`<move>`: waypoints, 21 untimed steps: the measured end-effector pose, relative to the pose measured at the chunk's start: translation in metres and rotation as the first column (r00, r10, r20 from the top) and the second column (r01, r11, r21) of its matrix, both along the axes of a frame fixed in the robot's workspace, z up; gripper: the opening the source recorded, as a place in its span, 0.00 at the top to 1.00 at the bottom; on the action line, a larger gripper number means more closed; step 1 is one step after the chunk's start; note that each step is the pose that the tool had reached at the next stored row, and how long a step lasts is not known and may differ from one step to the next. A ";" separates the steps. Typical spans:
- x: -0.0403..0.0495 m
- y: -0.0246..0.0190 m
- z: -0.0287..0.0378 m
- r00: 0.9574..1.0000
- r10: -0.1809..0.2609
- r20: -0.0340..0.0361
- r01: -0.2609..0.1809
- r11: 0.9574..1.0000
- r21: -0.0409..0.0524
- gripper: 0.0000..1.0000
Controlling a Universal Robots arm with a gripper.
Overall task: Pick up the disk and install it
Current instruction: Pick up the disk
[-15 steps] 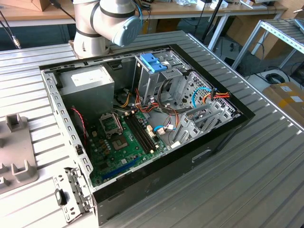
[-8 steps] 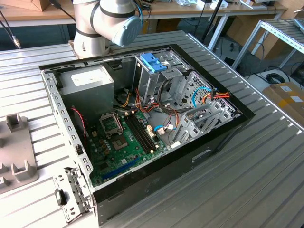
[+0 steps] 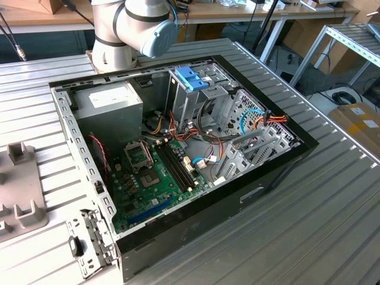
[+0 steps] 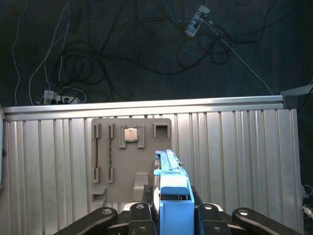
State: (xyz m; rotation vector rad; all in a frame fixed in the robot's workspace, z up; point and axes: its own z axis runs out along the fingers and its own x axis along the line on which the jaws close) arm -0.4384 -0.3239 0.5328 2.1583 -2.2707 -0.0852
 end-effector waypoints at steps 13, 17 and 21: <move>0.0032 0.0000 0.0000 1.000 0.000 0.000 0.000 1.000 0.000 0.63; 0.0085 0.0000 0.0001 1.000 0.000 0.000 0.000 1.000 0.000 0.63; 0.0144 0.0000 0.0000 1.000 0.000 0.000 0.000 1.000 0.000 0.63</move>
